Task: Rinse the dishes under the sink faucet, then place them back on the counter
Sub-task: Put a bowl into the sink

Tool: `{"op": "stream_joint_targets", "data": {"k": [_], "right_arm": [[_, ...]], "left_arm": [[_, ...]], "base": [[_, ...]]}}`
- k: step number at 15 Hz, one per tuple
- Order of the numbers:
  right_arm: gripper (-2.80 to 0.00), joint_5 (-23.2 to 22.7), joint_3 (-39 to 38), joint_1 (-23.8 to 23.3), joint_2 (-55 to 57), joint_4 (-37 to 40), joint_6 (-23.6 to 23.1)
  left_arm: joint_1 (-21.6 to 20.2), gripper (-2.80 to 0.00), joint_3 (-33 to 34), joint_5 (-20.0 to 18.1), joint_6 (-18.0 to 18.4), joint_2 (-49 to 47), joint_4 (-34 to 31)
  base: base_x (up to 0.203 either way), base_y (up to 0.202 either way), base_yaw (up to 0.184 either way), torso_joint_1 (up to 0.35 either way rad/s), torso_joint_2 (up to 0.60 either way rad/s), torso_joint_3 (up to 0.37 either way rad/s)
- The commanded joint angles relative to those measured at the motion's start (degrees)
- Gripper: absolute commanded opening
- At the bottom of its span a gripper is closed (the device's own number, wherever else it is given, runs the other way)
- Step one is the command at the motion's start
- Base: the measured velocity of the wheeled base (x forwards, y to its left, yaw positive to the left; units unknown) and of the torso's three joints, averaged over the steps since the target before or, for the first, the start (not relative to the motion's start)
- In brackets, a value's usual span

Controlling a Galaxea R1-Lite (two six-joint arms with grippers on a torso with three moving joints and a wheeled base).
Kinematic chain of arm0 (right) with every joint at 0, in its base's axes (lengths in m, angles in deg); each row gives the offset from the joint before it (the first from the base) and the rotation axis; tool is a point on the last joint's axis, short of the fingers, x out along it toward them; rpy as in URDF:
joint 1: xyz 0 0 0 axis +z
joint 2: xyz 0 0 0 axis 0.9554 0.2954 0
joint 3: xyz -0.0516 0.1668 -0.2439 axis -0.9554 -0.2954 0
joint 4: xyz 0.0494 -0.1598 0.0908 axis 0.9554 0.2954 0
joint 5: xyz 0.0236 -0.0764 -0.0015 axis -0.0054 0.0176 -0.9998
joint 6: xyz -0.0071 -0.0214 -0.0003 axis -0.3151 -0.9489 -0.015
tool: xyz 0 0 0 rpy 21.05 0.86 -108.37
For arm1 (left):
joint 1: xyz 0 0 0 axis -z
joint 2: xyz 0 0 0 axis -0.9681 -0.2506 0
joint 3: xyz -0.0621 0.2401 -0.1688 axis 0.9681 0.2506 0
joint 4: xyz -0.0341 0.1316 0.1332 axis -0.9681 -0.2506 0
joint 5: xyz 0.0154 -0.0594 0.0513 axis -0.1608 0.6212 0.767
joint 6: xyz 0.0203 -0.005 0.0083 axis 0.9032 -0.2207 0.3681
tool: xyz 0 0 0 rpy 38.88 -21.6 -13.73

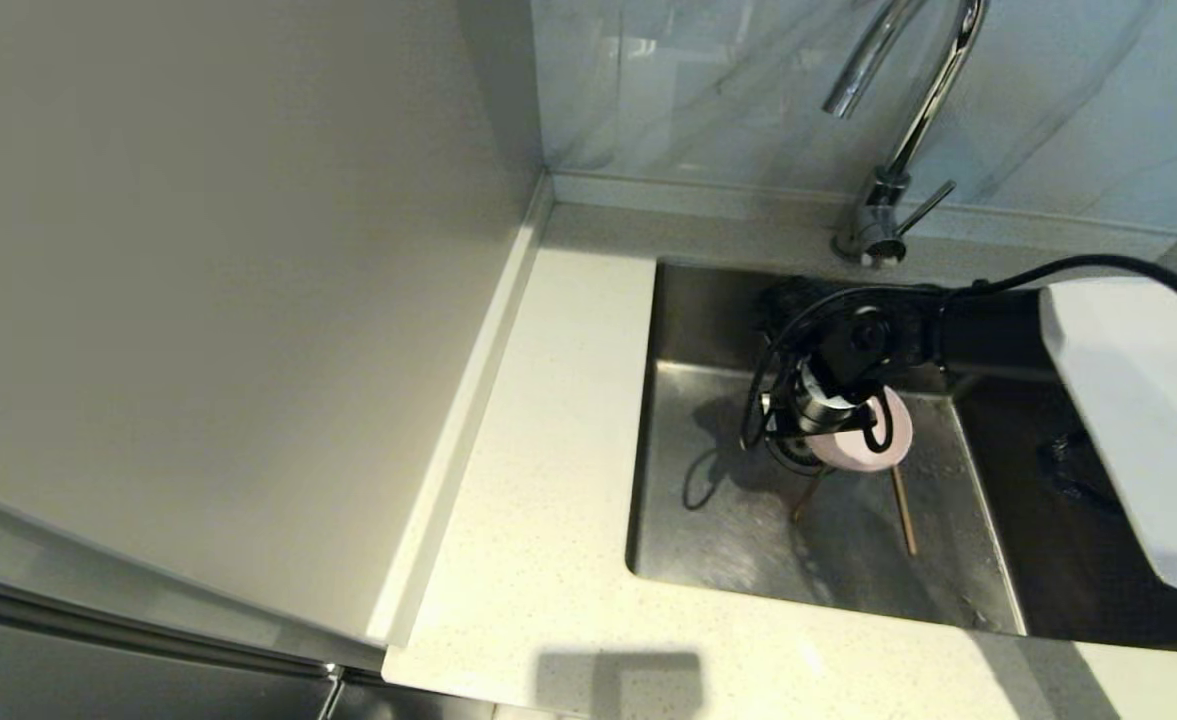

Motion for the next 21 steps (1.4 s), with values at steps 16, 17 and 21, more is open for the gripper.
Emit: {"op": "stream_joint_targets", "data": {"k": [16, 17, 21], "right_arm": [[-2.80, 0.3, 0.9, 0.2, 6.5, -8.7, -0.9], [-2.80, 0.3, 0.9, 0.2, 6.5, -7.7, -0.9], [-2.80, 0.3, 0.9, 0.2, 7.6, -7.0, -1.6]], "left_arm": [[0.0, -2.80, 0.0, 0.1, 0.0, 0.2, 0.0], [0.0, -2.80, 0.0, 0.1, 0.0, 0.2, 0.0], [0.0, -2.80, 0.0, 0.1, 0.0, 0.2, 0.0]], "base": [[0.000, 0.000, 0.000, 0.000, 0.00, 0.000], [0.000, 0.000, 0.000, 0.000, 0.00, 0.000], [0.000, 0.000, 0.000, 0.000, 0.00, 0.000]]}}
